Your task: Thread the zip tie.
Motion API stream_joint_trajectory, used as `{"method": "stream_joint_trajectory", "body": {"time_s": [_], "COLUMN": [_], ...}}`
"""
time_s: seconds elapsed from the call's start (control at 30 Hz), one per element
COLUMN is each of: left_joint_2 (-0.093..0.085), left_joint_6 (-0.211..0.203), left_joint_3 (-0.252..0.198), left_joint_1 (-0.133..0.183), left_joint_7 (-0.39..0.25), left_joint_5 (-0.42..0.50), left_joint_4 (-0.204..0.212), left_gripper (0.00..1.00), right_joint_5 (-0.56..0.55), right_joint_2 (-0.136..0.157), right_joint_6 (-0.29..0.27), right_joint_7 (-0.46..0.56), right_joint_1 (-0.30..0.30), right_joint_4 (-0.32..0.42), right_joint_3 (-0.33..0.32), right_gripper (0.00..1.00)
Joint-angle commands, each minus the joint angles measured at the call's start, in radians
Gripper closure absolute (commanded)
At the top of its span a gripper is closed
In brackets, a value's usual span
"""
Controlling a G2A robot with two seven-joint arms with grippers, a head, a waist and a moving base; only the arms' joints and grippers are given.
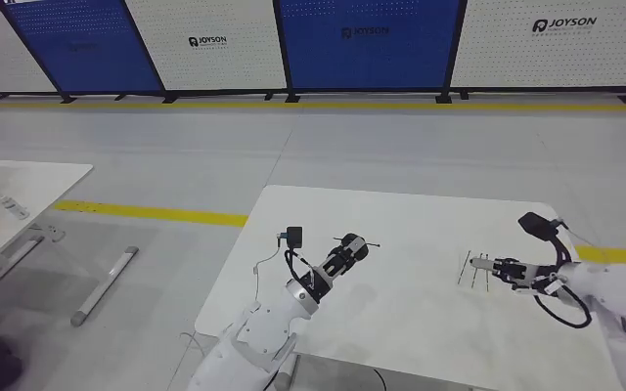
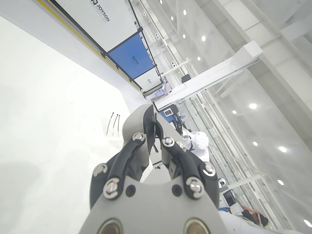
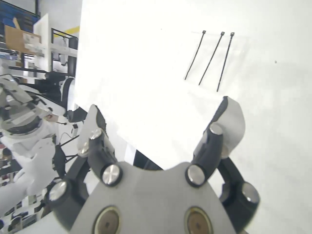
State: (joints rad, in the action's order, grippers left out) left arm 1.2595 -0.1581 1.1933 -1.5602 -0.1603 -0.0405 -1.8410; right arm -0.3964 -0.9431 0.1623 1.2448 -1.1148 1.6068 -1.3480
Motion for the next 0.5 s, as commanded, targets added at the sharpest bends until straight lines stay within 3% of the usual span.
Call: {"method": "stream_joint_trajectory", "body": {"time_s": [0.0,0.13,0.47], "left_joint_2": [0.000,0.000,0.000], "left_joint_6": [0.000,0.000,0.000], "left_joint_3": [0.000,0.000,0.000], "left_joint_1": [0.000,0.000,0.000], "left_joint_7": [0.000,0.000,0.000], "left_joint_5": [0.000,0.000,0.000], "left_joint_4": [0.000,0.000,0.000], "left_gripper": [1.00,1.00,1.00], "right_joint_5": [-0.051,-0.159,-0.154], "right_joint_2": [-0.005,-0.022,-0.022], "right_joint_6": [-0.014,-0.017,-0.020], "right_joint_7": [0.009,-0.043,-0.049], "right_joint_1": [0.043,0.137,0.134], "right_joint_4": [-0.030,-0.088,-0.089], "right_joint_3": [0.058,0.160,0.160], "right_gripper": [0.00,0.00,0.00]}}
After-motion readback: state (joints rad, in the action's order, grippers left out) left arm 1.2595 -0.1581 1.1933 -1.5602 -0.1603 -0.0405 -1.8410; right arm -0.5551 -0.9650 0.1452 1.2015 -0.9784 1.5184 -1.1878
